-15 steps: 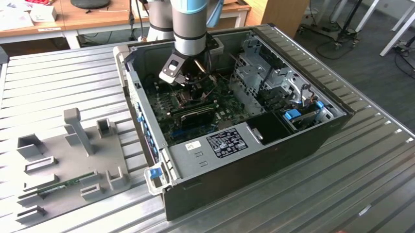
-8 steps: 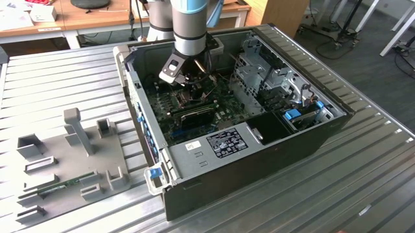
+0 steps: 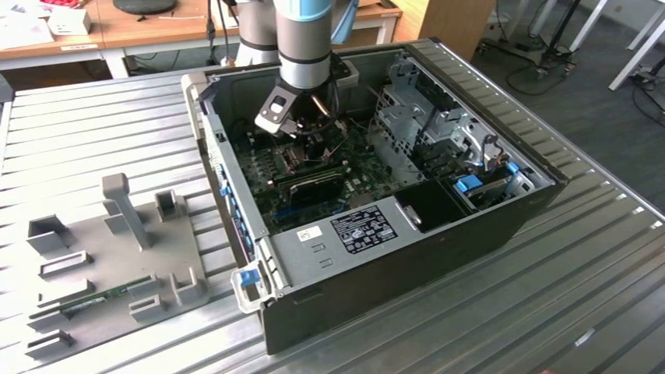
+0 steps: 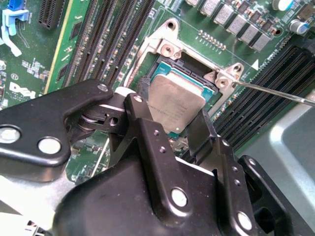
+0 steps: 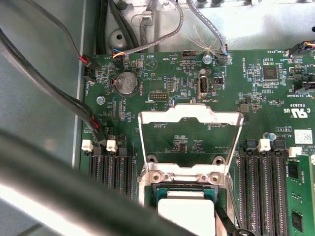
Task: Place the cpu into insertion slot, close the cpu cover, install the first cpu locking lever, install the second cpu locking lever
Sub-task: 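Place the cpu into insertion slot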
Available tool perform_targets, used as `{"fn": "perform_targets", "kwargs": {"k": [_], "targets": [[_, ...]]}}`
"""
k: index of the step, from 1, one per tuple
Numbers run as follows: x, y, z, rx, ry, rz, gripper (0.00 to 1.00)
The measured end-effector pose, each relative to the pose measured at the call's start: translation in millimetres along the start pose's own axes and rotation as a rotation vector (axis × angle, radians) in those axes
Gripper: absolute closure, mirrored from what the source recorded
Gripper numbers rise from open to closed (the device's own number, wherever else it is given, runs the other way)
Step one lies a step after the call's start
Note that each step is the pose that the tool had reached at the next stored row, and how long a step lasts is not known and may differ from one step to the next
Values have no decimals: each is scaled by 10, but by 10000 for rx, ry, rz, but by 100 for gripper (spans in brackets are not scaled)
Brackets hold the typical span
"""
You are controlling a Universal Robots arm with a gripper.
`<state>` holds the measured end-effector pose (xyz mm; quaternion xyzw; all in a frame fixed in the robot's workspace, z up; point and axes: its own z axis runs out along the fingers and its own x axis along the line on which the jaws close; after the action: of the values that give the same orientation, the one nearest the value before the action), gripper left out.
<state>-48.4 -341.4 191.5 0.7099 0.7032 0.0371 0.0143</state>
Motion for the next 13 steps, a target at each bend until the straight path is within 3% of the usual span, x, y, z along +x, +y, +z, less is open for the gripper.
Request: {"fn": "perform_targets", "kwargs": {"k": [13], "targets": [[-3, 0, -14, 4, -6, 1, 46]]}}
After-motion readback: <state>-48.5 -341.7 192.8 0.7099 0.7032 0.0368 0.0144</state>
